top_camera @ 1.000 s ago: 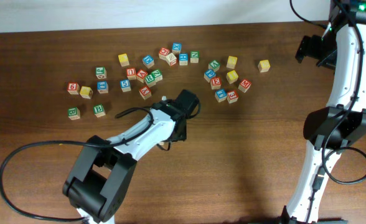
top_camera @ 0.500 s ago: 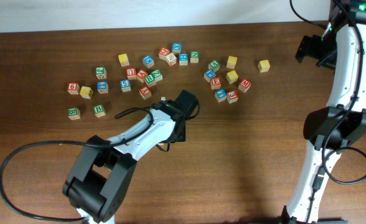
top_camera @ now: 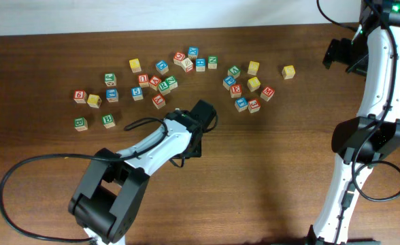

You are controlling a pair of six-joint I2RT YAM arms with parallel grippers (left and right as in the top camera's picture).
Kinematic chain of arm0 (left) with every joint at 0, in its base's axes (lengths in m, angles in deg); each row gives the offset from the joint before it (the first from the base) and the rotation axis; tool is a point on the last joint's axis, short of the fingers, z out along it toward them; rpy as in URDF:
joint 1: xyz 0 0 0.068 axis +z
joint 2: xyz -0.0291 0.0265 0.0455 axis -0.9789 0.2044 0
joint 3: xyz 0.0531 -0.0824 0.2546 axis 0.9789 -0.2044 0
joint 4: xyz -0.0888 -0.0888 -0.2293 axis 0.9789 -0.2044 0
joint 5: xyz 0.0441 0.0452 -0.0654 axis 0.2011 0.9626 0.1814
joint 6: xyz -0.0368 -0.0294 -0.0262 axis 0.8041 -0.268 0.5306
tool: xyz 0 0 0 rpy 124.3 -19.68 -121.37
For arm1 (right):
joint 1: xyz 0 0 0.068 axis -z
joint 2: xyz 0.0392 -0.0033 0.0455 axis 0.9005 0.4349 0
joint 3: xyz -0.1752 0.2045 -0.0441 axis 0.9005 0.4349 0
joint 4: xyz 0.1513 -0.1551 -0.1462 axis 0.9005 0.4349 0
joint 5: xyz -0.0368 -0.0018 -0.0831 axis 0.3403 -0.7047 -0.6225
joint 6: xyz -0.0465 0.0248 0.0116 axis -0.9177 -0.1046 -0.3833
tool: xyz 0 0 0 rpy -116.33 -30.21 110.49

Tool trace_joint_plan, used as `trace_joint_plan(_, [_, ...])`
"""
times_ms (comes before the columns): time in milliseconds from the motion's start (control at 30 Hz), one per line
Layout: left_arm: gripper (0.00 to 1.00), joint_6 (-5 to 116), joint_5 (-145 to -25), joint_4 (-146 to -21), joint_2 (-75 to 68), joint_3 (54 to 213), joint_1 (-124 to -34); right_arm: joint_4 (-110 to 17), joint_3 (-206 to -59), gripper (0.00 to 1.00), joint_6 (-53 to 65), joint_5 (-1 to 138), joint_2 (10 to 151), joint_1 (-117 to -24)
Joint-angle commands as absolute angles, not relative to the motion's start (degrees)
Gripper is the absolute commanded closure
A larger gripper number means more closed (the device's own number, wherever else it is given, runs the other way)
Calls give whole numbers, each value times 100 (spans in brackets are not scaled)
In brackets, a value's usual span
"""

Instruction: Spell out ICRA

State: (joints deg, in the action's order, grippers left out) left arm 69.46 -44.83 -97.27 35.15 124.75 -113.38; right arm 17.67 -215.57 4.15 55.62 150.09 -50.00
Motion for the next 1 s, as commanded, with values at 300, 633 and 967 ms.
trace_joint_plan(300, [100,7246,-4398,-9493,3502,12425,-11316,1780,-21533,2,465,5568,14950,-5033])
trace_joint_plan(633, [100,7545,-3908,-9816,3502,12425,-11316,1780,-21533,2,465,5568,14950,-5033])
trace_joint_plan(967, [100,7718,-3908,-9963,3502,12425,-11316,1780,-21533,2,465,5568,14950,-5033])
